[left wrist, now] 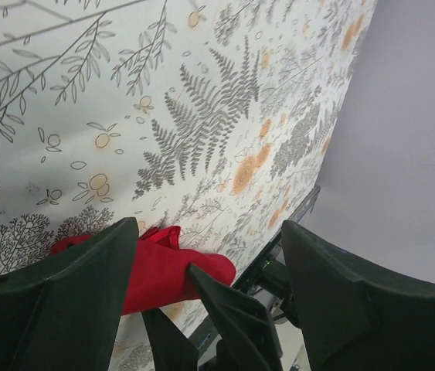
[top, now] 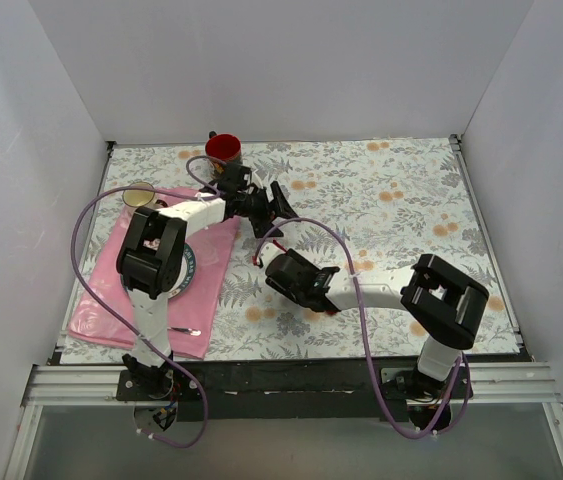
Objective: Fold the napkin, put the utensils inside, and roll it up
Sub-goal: Roll the napkin with the utensil
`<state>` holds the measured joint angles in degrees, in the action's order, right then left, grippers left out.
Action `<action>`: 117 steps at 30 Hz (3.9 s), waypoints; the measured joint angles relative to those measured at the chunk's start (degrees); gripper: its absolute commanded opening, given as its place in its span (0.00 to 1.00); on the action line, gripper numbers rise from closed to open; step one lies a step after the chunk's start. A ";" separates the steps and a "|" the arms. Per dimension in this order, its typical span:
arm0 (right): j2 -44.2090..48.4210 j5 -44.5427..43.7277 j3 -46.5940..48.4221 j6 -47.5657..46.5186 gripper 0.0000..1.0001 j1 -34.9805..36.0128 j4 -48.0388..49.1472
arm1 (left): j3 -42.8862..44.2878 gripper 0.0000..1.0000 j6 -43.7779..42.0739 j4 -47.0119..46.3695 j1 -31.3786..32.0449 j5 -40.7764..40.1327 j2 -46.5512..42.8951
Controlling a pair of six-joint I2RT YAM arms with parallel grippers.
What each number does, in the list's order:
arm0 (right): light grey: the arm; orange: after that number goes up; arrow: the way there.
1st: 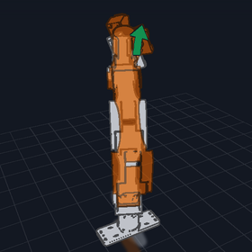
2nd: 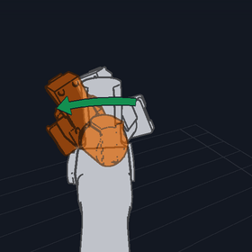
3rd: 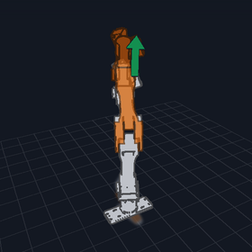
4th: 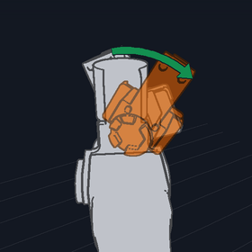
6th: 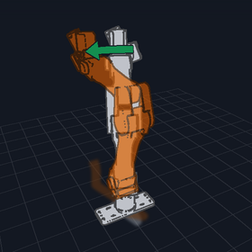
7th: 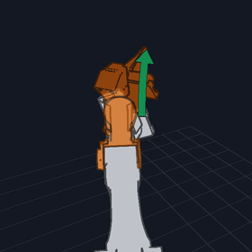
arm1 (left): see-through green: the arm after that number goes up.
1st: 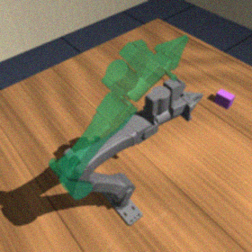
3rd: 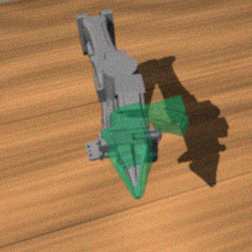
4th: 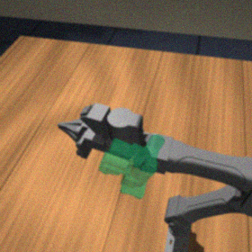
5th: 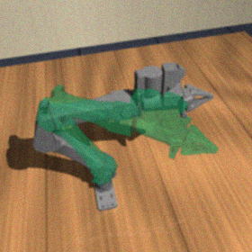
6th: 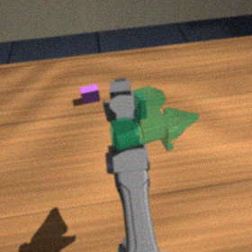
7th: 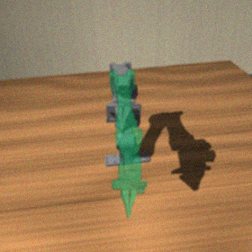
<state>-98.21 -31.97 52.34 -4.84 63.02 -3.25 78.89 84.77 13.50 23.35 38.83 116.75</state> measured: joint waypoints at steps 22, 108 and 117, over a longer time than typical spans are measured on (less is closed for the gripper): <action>-1.42 7.37 -0.48 5.46 0.24 -8.17 5.81 | 1.60 0.77 -8.20 10.54 -2.62 -7.08 -16.90; 8.44 15.02 -2.95 8.85 0.80 -12.28 -11.67 | 3.85 0.80 6.05 2.40 3.67 -2.29 -0.48; 5.25 6.10 -2.62 11.74 0.60 -8.39 -7.52 | 1.49 0.80 3.34 6.75 -1.09 -4.13 -9.27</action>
<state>-92.97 -25.87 49.71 6.90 54.63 -10.76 80.38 88.12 20.25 22.26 34.70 107.48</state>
